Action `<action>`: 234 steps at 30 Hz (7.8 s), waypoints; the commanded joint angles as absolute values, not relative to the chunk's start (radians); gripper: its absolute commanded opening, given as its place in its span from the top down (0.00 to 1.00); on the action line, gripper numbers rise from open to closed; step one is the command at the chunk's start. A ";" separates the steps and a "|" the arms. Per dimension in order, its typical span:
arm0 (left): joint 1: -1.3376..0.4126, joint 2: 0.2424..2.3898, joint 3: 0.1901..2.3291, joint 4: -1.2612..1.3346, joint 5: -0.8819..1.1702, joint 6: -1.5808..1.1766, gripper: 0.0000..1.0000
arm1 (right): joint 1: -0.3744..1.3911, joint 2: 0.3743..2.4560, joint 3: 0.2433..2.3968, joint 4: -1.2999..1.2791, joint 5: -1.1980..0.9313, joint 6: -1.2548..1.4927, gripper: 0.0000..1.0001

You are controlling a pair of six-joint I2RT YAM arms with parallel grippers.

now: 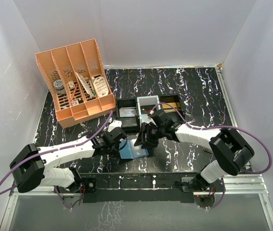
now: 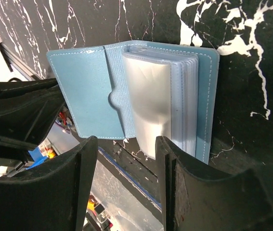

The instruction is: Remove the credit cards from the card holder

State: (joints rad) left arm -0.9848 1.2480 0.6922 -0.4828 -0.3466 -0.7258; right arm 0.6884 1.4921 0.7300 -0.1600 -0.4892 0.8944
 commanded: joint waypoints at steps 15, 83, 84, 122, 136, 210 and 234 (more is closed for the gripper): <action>-0.985 1.277 0.744 -0.518 -0.344 -0.682 1.00 | 0.710 1.525 0.846 -0.262 -0.383 0.827 0.48; -0.986 1.264 0.725 -0.448 -0.354 -0.746 1.00 | 0.860 1.632 1.012 -0.123 -0.649 0.768 0.43; -0.985 1.270 0.728 -0.450 -0.352 -0.742 1.00 | 0.859 1.619 1.022 -0.158 -0.606 0.753 0.42; -0.986 1.312 0.746 -0.470 -0.336 -0.708 1.00 | 0.747 1.530 0.854 -0.329 -0.278 0.833 0.42; -0.986 1.334 0.747 -0.455 -0.314 -0.703 1.00 | 0.750 1.596 0.831 -0.250 -0.401 0.846 0.49; -0.985 1.465 0.771 -0.358 -0.235 -0.629 1.00 | 0.773 1.512 0.949 -0.513 -0.126 0.814 0.56; -0.985 1.464 0.779 -0.370 -0.266 -0.682 1.00 | 0.774 1.522 0.878 -0.250 -0.386 0.910 0.70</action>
